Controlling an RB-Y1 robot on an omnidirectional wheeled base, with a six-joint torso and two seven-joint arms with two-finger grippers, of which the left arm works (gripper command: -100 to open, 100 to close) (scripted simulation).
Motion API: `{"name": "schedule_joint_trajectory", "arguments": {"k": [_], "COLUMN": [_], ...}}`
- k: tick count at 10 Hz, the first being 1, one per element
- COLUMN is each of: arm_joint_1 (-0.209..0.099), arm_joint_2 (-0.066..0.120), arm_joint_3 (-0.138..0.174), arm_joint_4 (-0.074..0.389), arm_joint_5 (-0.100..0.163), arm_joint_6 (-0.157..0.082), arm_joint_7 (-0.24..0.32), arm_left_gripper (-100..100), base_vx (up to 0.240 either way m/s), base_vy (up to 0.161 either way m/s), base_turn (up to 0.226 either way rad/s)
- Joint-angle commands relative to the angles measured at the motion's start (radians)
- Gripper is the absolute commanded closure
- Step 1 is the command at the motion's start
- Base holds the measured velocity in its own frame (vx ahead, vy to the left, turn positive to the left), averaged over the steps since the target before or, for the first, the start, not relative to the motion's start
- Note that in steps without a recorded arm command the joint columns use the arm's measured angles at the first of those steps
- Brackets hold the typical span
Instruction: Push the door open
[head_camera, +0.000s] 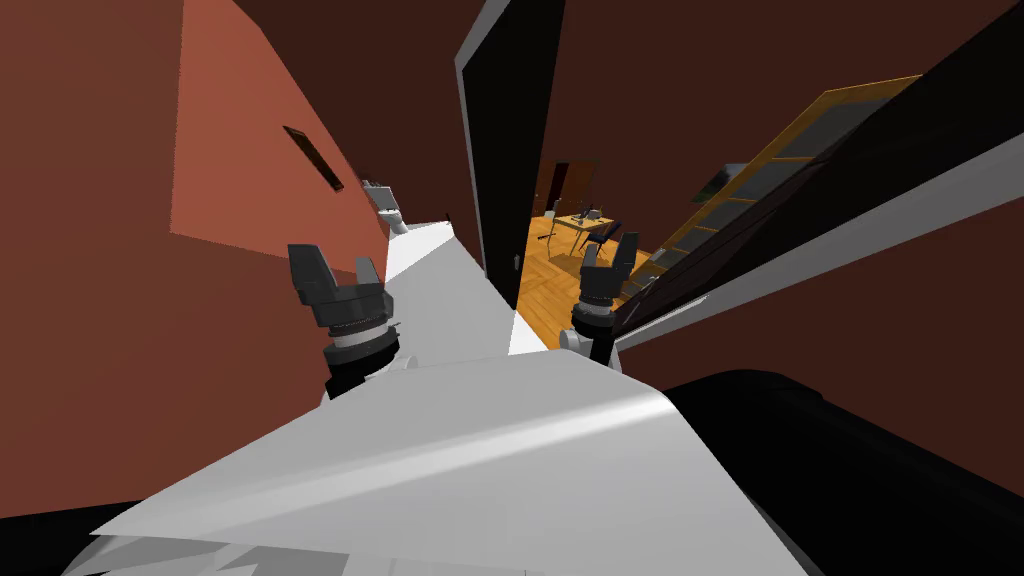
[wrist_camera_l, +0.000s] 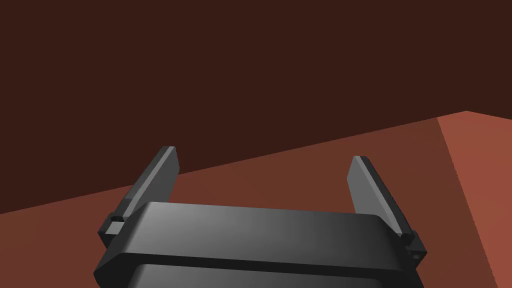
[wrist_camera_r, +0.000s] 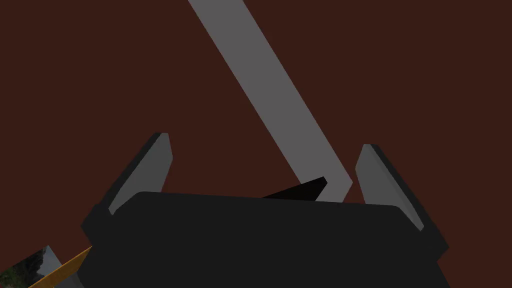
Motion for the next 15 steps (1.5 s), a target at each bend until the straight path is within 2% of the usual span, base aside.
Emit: {"name": "schedule_joint_trajectory", "arguments": {"k": [1, 5, 6, 15], "arm_joint_1": [-0.010, -0.035, -0.045, -0.105], "arm_joint_2": [0.011, 0.031, 0.039, 0.071], "arm_joint_3": [-0.004, -0.015, -0.019, -0.045], "arm_joint_4": [0.032, 0.107, 0.139, 0.325], "arm_joint_5": [0.006, 0.022, 0.028, 0.066], "arm_joint_6": [-0.003, -0.009, -0.012, -0.028], "arm_joint_7": [-0.002, -0.006, -0.008, -0.019], "arm_left_gripper": [-100, -100, -100, -100], "base_vx": [0.057, 0.132, 0.129, 0.092], "base_vy": [0.002, 0.036, 0.055, 0.050], "base_turn": [-0.147, -0.158, -0.189, -0.157]}}
